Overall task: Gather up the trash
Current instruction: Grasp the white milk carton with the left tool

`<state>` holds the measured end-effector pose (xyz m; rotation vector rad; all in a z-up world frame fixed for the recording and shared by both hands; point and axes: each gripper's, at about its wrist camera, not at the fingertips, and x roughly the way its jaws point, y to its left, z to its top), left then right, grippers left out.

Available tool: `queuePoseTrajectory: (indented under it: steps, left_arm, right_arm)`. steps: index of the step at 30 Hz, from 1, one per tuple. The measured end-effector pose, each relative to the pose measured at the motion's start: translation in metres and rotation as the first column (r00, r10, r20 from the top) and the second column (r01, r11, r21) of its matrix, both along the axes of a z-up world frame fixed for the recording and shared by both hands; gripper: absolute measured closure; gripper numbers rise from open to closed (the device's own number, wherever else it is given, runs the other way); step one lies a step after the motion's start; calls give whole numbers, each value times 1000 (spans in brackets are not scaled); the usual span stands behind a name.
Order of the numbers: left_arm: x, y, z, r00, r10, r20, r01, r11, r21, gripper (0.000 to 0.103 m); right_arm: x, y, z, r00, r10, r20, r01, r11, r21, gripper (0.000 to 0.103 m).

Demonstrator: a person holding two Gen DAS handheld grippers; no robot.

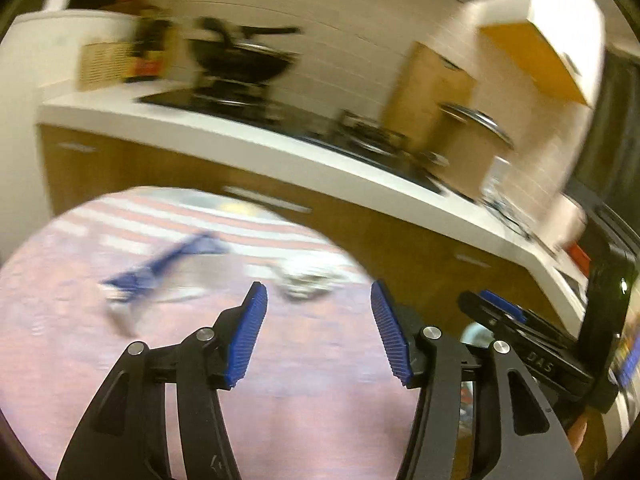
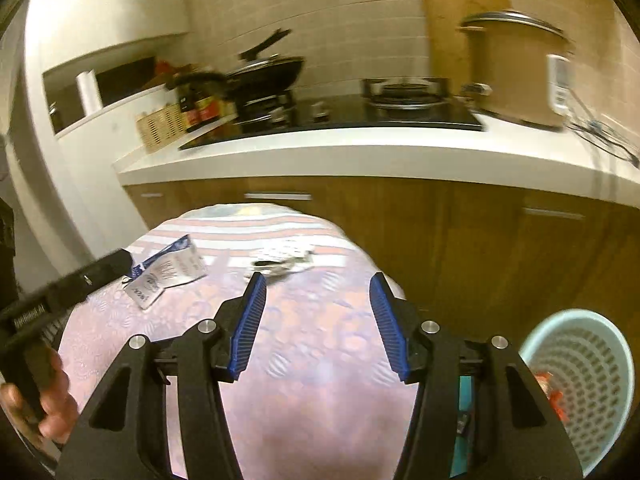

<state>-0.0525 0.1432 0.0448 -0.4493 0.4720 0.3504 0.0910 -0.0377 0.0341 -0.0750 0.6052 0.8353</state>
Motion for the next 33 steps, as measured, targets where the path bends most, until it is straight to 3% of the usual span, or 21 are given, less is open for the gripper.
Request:
queuePoseTrajectory:
  steps: [5,11,23,28,33]
  left_arm:
    - [-33,55,-17,986,162,-37,-163,987,-7,50]
    - [-39,97,-44,974,213,-81,-218,974,-59,50]
    - [-8,83,-63,996,38,-77,-45,995,-91,47]
    - [1,58,-75,991,-89,-100,75,988,-132,47]
    - [-6,46,-72,989,-109,-99,98,989,-107,47]
  right_arm:
    - [6,51,-35,999,22,-29,-23,999,-35,53]
    - [16,77,-73,996,11,-91,-19,996,-91,53]
    - [19,75,-79,995,1,-103,-11,995,-97,52]
    - [22,73,-80,993,-5,-115,-5,996,-88,52]
    - [26,70,-80,991,-7,-133,-2,997,-74,48]
